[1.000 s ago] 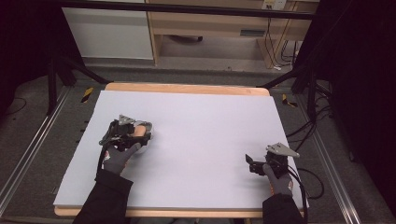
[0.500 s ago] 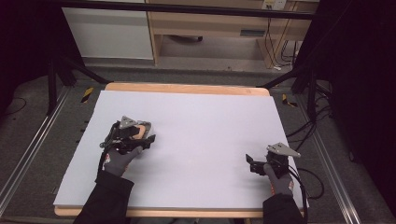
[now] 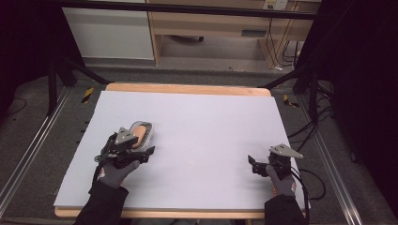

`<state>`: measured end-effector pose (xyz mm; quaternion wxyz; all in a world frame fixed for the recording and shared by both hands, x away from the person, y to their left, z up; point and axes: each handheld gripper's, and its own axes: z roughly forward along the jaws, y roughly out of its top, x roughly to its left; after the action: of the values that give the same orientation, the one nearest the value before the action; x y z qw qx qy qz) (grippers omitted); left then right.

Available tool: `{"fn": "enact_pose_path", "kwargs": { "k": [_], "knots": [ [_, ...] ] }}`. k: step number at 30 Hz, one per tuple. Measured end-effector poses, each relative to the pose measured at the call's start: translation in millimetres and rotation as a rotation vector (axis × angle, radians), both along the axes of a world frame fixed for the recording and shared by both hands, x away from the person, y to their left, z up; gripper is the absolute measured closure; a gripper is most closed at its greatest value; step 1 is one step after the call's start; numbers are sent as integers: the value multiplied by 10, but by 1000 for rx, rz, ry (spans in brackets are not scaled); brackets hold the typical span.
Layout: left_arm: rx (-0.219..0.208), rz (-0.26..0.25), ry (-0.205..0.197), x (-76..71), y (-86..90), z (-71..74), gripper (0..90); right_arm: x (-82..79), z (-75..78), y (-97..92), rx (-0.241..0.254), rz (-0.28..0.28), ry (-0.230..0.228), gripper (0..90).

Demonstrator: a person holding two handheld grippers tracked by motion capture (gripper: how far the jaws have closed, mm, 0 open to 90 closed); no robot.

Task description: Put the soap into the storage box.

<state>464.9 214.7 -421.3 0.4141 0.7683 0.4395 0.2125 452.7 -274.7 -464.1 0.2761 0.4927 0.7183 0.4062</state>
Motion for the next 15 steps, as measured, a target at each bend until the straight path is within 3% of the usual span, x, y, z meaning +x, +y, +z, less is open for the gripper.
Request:
{"fn": "enact_pose_path", "kwargs": {
  "k": [5,7,15],
  "knots": [
    [-13,12,15,-130,155,-78,238,-10,-13,-10,-6,-2,3,35],
    [-40,10,27,-159,221,-108,237,-20,-19,-16,-7,-3,4,35],
    [-28,40,11,-268,484,-170,228,-62,-51,-67,-8,-9,21,34]
  ]
}}
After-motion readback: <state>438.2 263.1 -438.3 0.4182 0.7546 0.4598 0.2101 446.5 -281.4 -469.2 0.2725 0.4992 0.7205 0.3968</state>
